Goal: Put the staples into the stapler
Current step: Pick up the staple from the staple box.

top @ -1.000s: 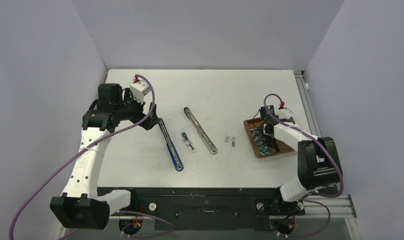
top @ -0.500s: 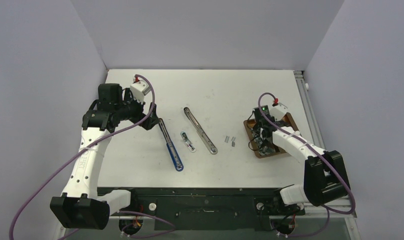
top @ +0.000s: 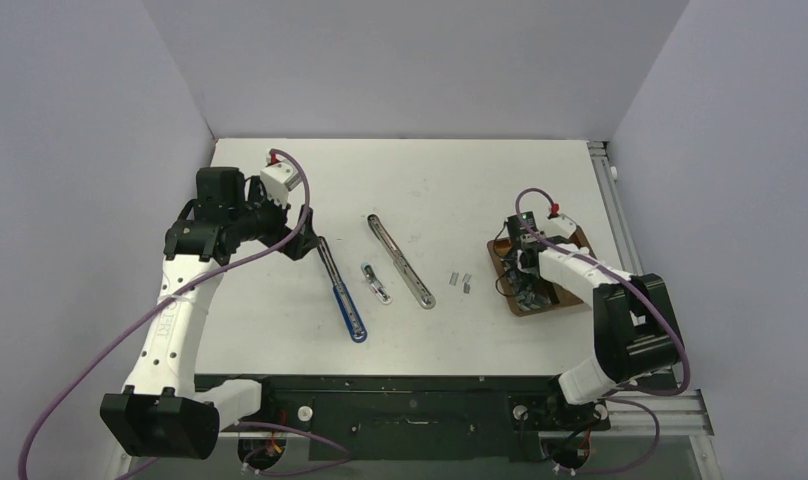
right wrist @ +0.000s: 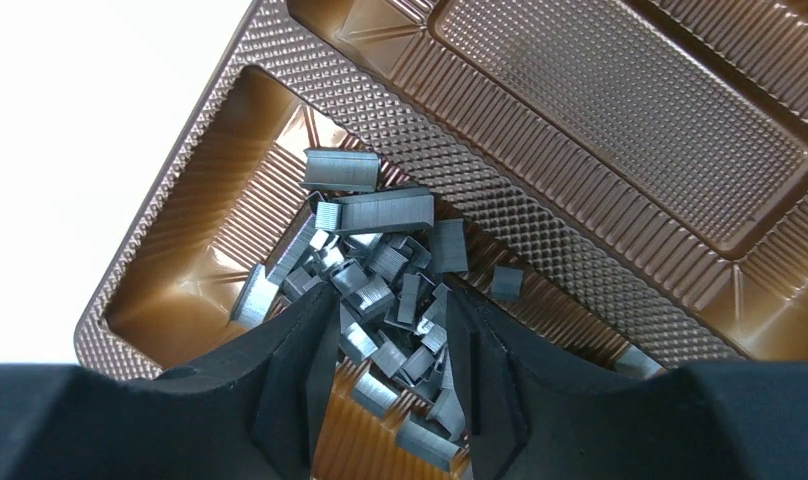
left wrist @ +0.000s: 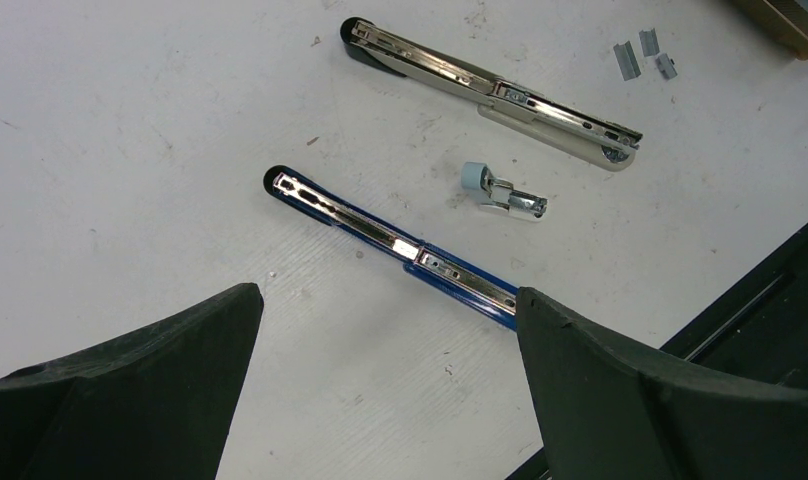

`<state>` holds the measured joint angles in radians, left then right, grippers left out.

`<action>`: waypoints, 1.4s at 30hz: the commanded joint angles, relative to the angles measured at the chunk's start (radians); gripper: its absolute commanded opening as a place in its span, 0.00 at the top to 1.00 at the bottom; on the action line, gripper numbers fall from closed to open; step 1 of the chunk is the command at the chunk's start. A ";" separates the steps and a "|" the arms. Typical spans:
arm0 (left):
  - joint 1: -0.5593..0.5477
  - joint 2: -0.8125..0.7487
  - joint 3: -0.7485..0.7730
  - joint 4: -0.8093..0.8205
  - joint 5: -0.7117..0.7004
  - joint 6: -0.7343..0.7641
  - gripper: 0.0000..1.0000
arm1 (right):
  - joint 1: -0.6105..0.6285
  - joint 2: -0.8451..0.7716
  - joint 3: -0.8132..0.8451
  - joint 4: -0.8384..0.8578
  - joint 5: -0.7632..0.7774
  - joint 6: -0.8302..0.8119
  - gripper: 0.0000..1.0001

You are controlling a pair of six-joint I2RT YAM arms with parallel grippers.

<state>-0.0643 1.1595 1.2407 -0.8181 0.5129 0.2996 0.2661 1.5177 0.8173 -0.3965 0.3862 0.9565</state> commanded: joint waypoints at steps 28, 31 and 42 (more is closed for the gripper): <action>0.005 -0.023 0.036 -0.026 0.006 0.039 0.04 | -0.028 0.070 -0.006 0.099 0.106 0.110 0.59; 0.005 -0.024 0.041 -0.026 0.001 0.044 0.04 | -0.031 0.084 -0.004 0.099 0.099 0.105 0.59; 0.004 -0.029 0.035 -0.028 0.016 0.038 0.04 | -0.051 0.041 -0.033 0.116 0.081 0.078 0.76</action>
<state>-0.0643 1.1564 1.2407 -0.8463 0.5121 0.3275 0.2317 1.5929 0.8028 -0.2840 0.4595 1.0477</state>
